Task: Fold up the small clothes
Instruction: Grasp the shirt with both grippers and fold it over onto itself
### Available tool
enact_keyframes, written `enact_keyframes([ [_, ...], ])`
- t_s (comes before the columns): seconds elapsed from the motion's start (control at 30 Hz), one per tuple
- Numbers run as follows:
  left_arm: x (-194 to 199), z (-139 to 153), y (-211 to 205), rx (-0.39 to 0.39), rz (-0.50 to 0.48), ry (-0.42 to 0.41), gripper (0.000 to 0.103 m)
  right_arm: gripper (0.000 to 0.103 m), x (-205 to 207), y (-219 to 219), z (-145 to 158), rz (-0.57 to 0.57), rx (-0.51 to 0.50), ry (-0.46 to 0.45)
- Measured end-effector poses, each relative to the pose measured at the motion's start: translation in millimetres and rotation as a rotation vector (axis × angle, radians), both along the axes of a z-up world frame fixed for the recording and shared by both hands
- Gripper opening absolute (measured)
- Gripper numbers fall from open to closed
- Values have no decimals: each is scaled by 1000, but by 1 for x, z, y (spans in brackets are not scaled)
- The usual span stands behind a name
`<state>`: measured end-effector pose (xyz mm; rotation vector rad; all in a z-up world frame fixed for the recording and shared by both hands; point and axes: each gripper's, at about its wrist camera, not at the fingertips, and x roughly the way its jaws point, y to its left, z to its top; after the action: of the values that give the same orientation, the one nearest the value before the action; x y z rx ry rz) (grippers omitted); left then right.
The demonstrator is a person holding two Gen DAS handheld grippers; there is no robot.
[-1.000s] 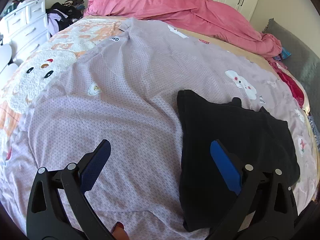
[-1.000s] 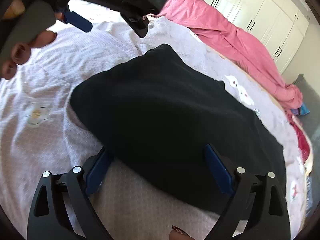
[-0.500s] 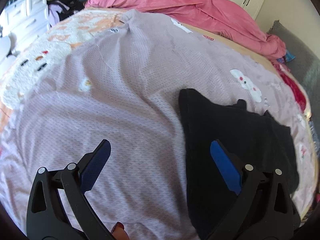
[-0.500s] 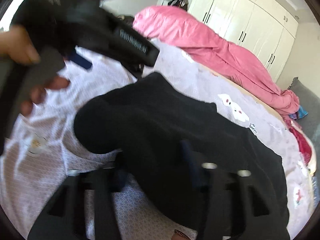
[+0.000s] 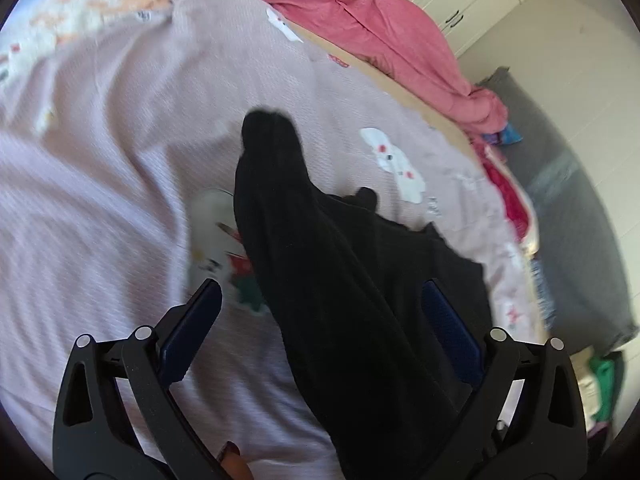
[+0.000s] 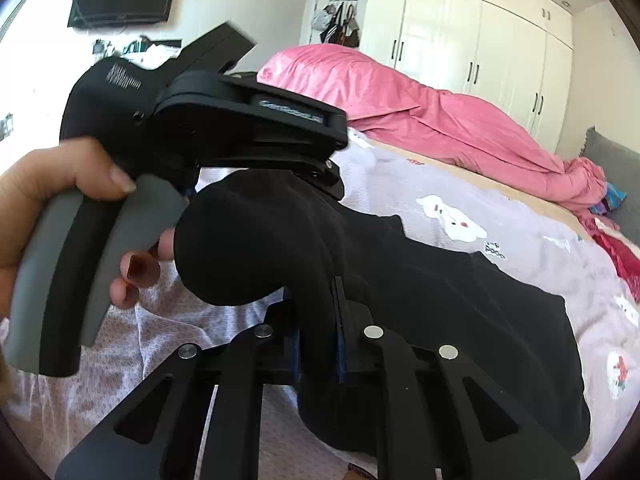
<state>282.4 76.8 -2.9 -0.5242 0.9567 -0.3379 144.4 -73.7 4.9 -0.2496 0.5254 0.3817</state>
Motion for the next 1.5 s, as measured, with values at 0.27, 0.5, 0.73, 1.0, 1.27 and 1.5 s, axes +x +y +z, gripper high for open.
enact_keyframes([
  [0.27, -10, 5, -30, -48, -49, -36, 27, 10, -10, -24, 7, -28, 69, 3],
  [0.5, -27, 32, -68, -31, -98, -116, 20, 10, -23, -55, 17, -70, 124, -14],
  [0.73, -30, 54, -131, 33, -165, -162, 20, 9, -35, -101, 25, -150, 185, -16],
  [1.0, -17, 45, -204, 112, -245, -106, 20, 9, -29, -166, 11, -270, 339, 85],
  [1.27, -3, 16, -257, 168, -283, -26, 20, 9, -21, -202, -16, -361, 425, 222],
  [1.5, 7, -1, -277, 172, -282, 9, 28, 11, -9, -226, -32, -385, 571, 343],
])
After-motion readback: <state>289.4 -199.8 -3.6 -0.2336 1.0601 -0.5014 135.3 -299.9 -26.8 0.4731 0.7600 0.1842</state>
